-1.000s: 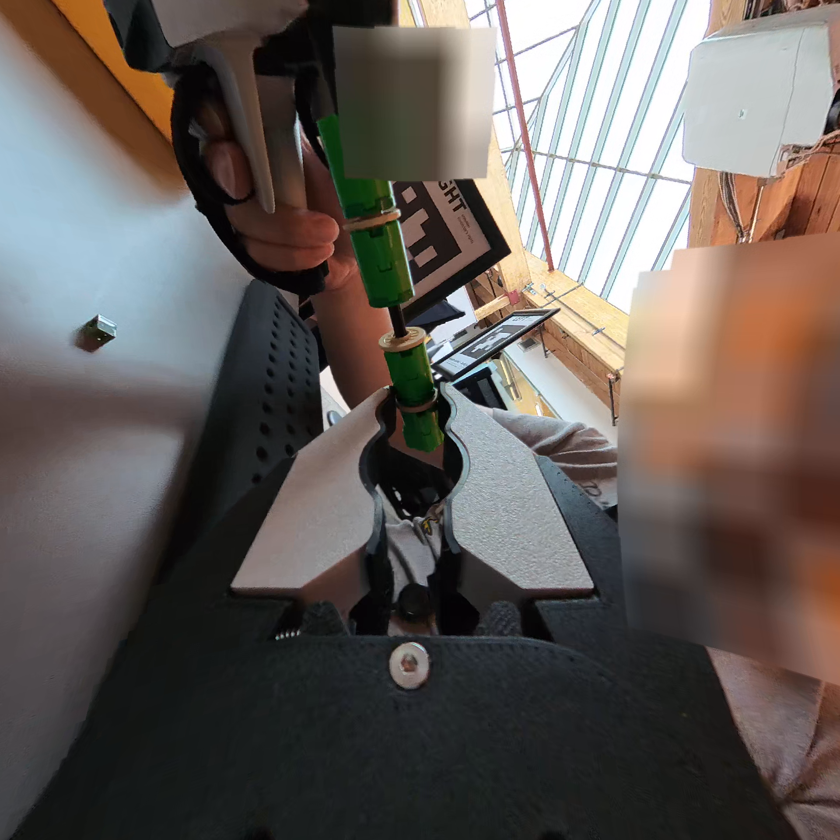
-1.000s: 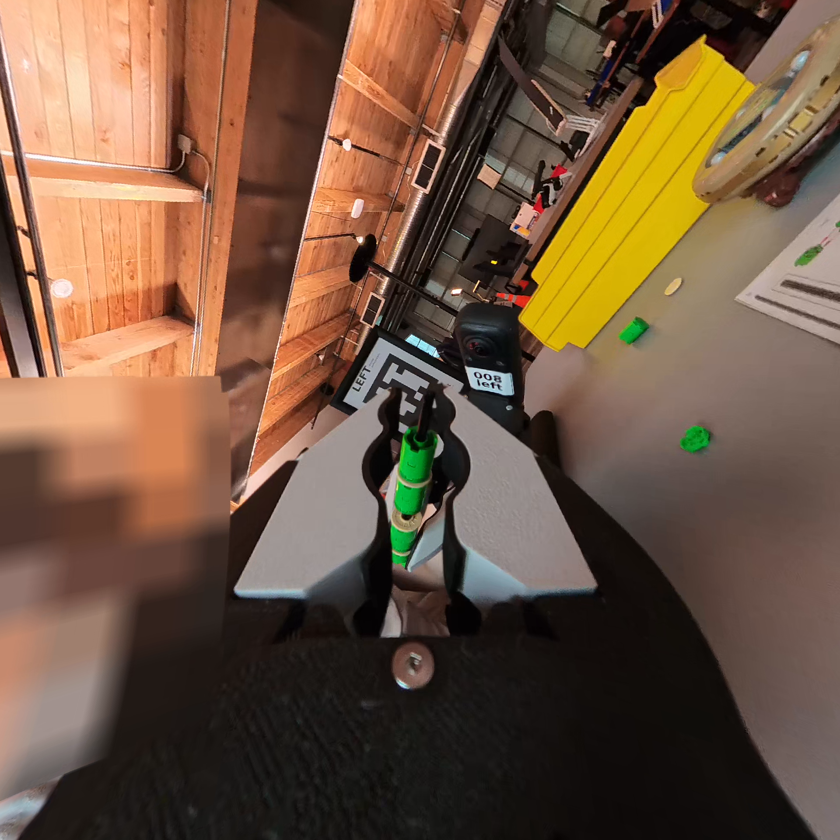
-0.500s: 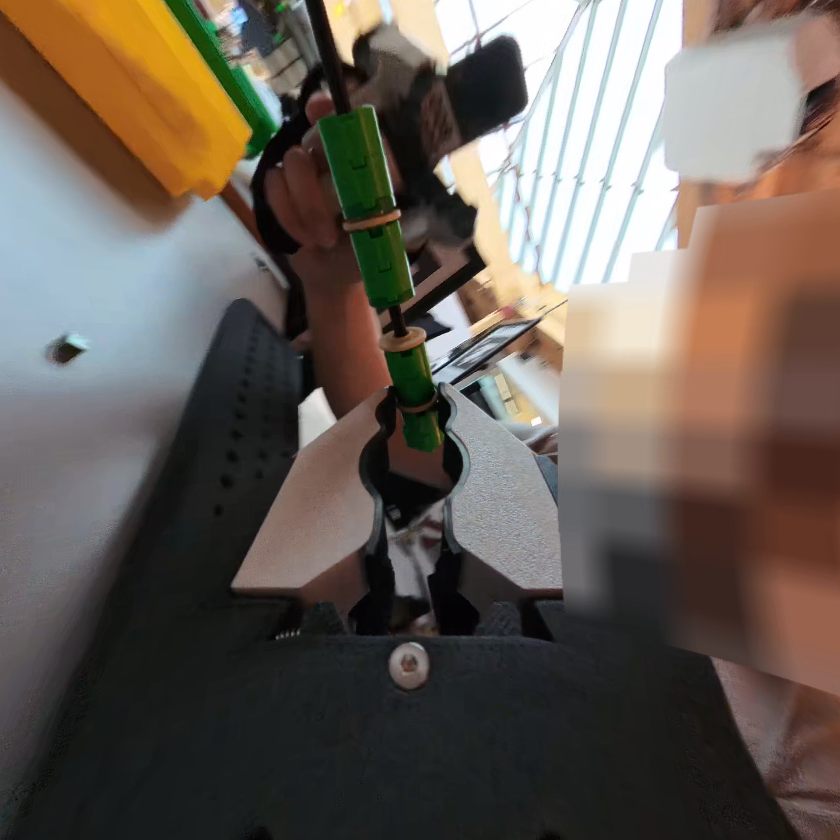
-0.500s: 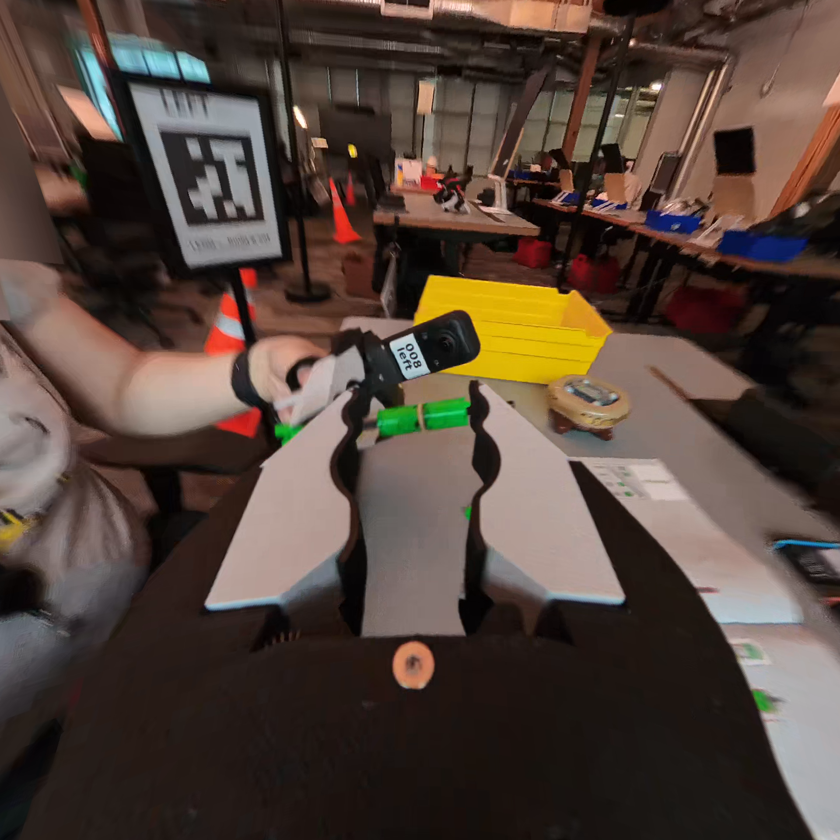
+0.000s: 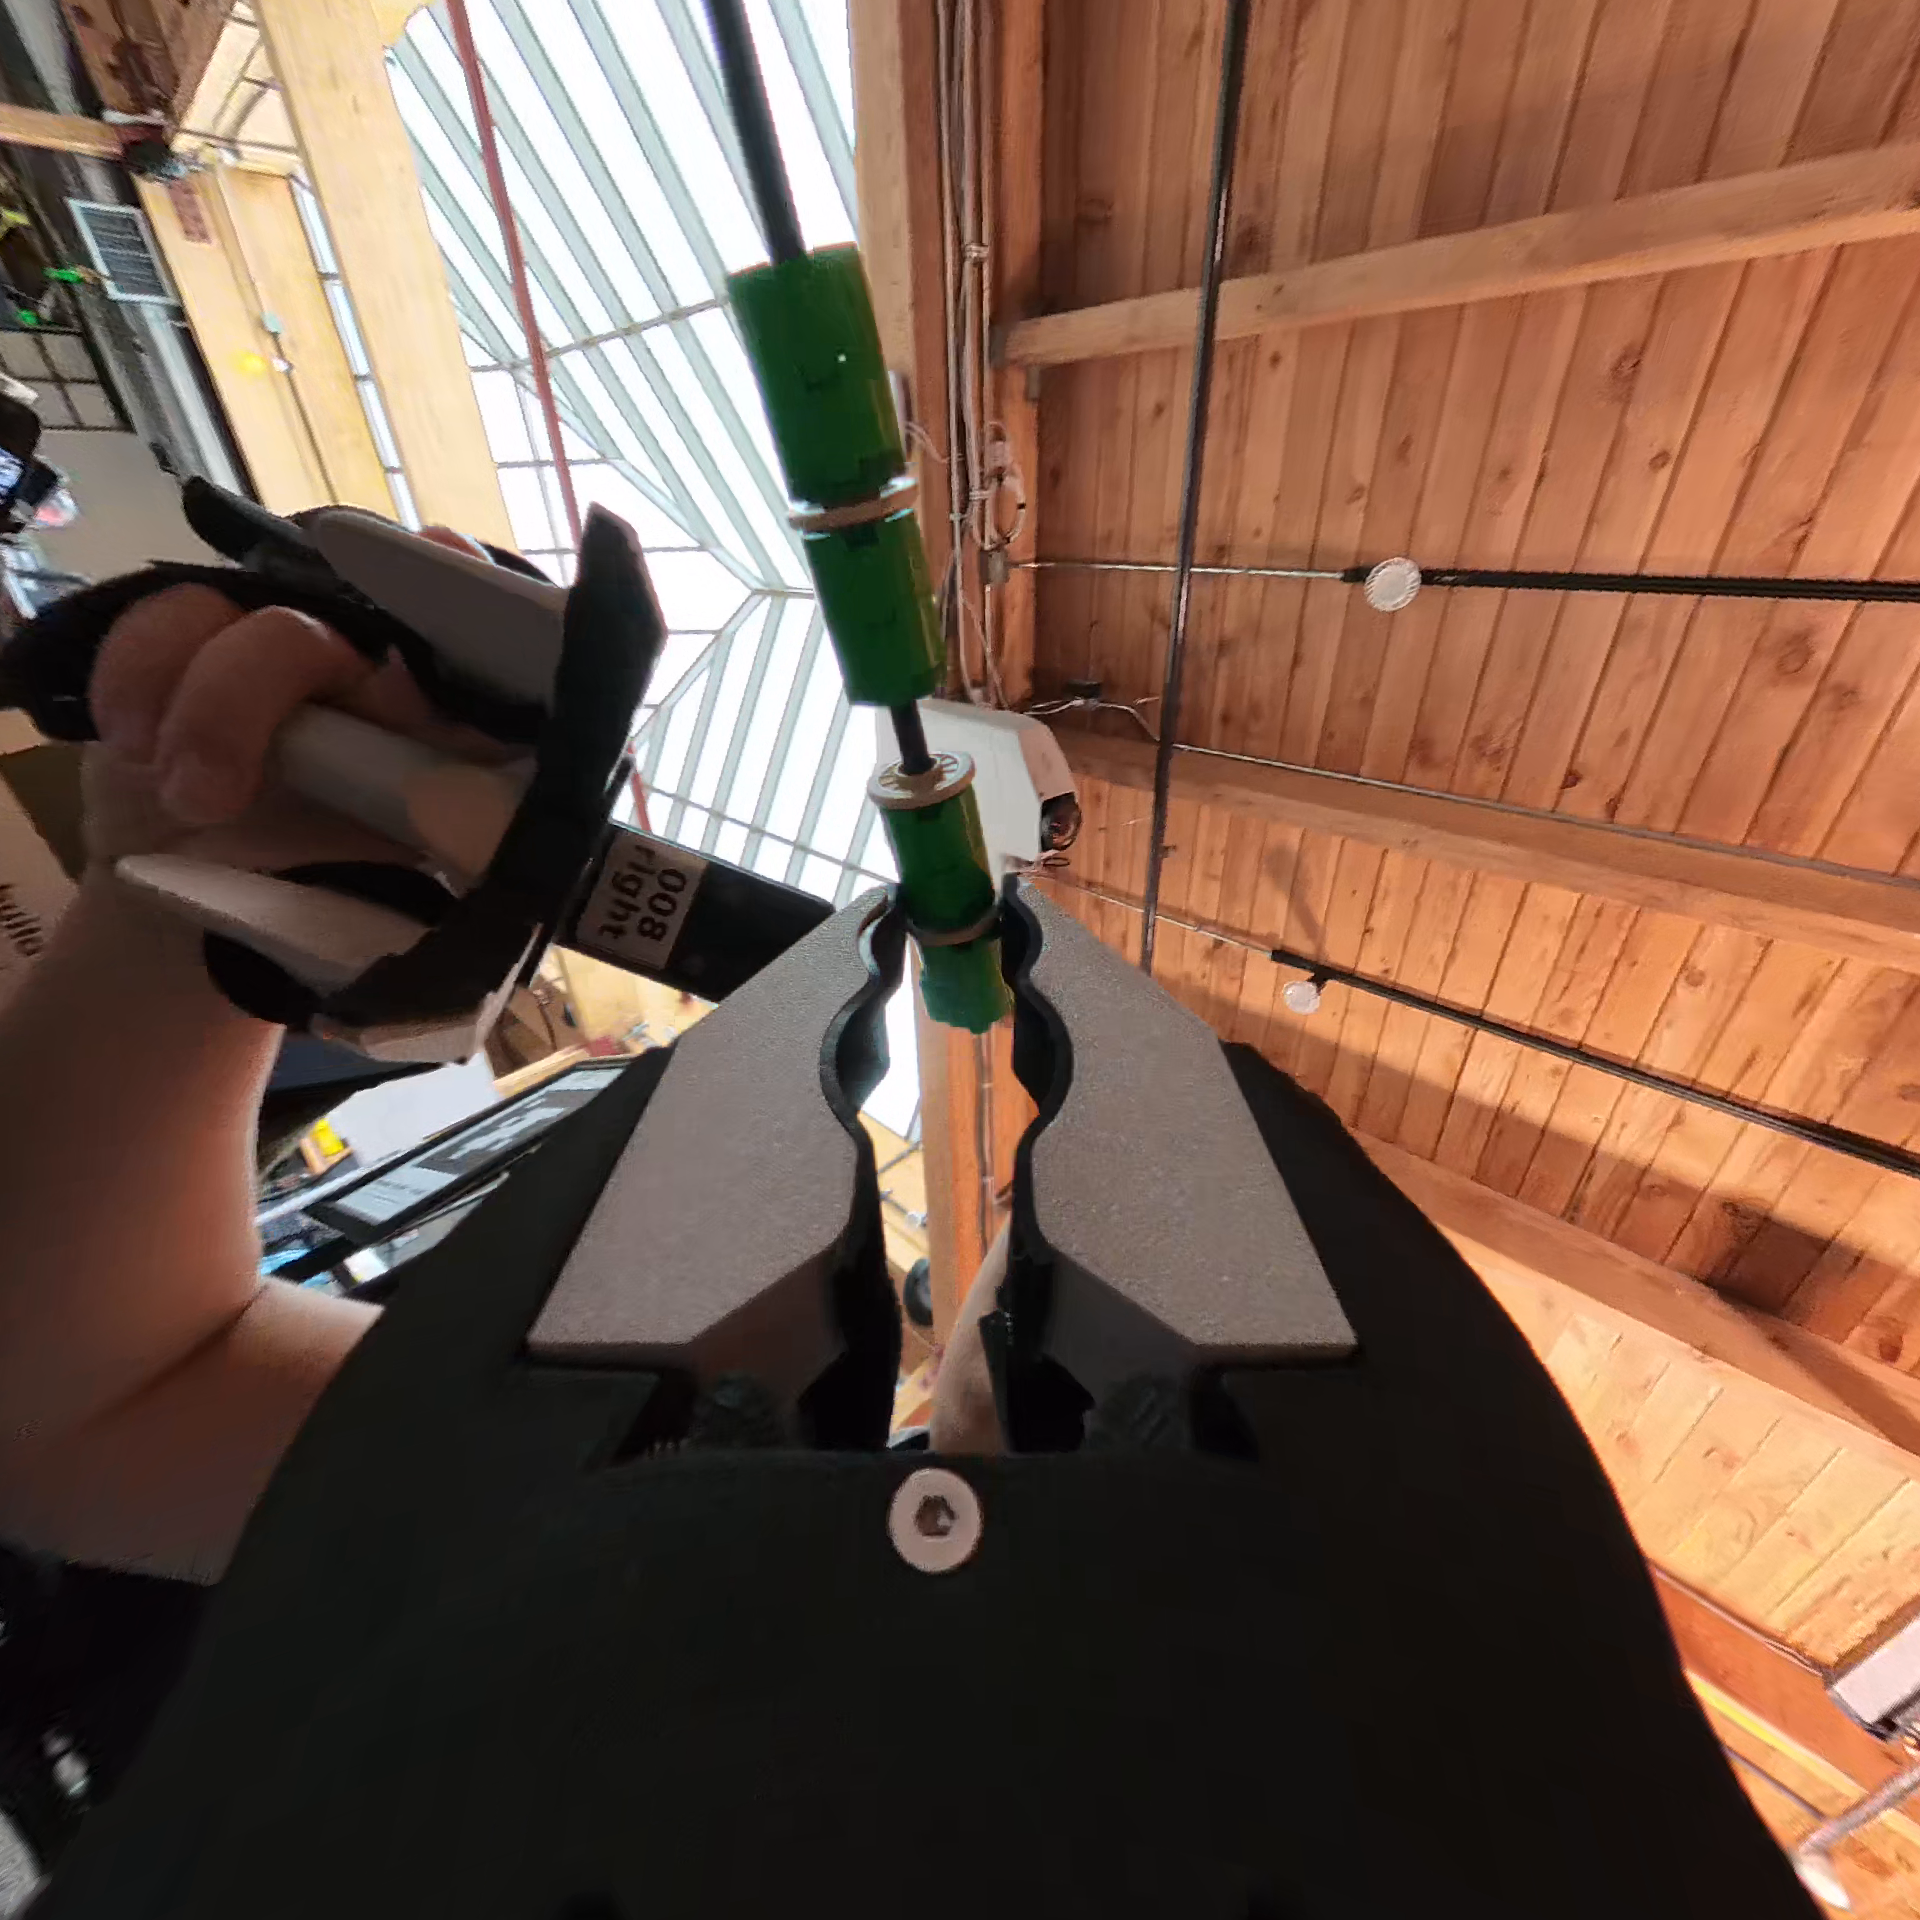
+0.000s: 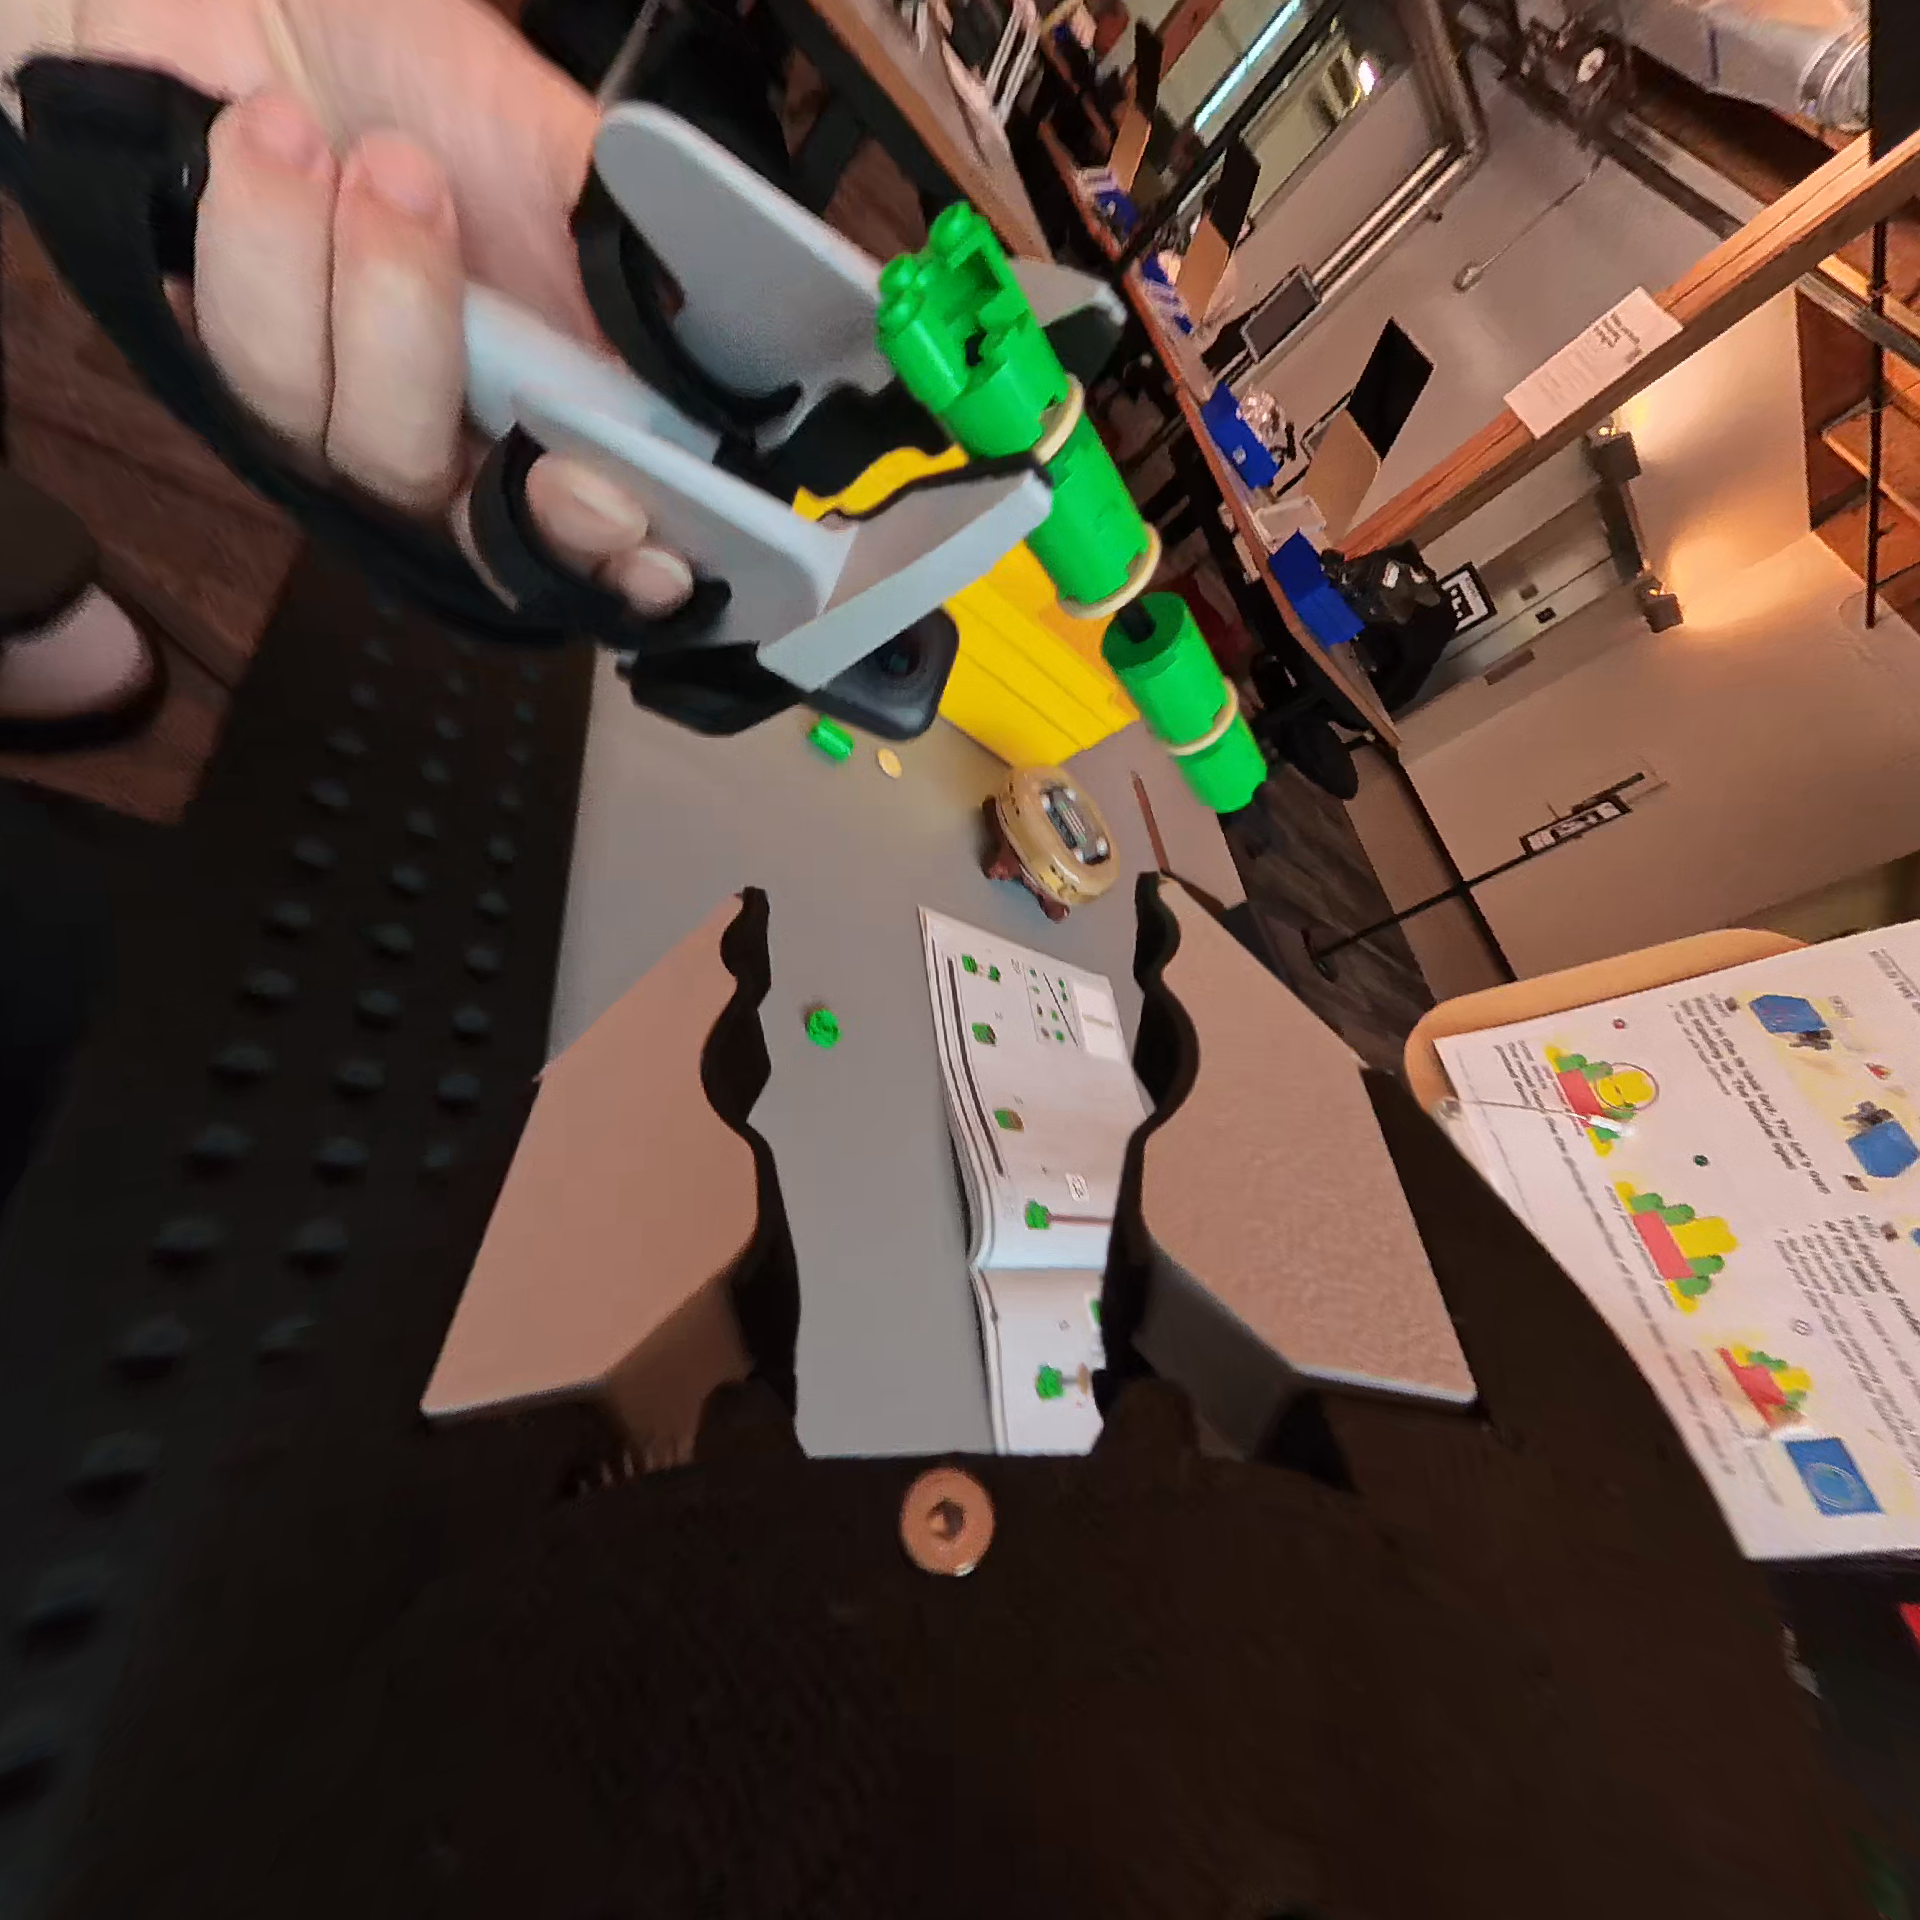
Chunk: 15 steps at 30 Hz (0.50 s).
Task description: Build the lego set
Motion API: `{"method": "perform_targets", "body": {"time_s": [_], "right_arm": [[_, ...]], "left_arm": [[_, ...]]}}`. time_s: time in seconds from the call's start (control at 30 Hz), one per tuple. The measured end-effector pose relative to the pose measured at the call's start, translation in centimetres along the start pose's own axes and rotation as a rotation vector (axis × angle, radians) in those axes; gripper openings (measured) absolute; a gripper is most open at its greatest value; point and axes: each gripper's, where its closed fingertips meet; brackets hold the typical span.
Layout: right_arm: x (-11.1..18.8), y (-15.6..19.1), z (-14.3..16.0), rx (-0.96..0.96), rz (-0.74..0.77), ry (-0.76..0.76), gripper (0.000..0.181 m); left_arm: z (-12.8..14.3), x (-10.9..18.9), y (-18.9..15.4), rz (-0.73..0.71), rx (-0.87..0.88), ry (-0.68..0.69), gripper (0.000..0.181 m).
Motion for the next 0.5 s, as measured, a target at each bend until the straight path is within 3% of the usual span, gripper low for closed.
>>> {"method": "perform_targets", "body": {"time_s": [0.17, 0.5], "right_arm": [[0.4, 0.0, -2.8, -0.088, -0.005, -0.107, 0.07], [1.6, -1.0, -4.6, -0.216, 0.005, -0.214, 0.07]], "left_arm": [[2.4, -0.4, -0.1, 0.05, 0.067, 0.049, 0.014], [3.0, -0.9, -0.2, 0.087, 0.097, 0.063, 0.014]]}}
Point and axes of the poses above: each gripper's, where its closed fingertips meet, x back along the fingers, z out of its underside, y = z × x across the jaws, and after that the axes turned 14 degrees about -y, right-handed
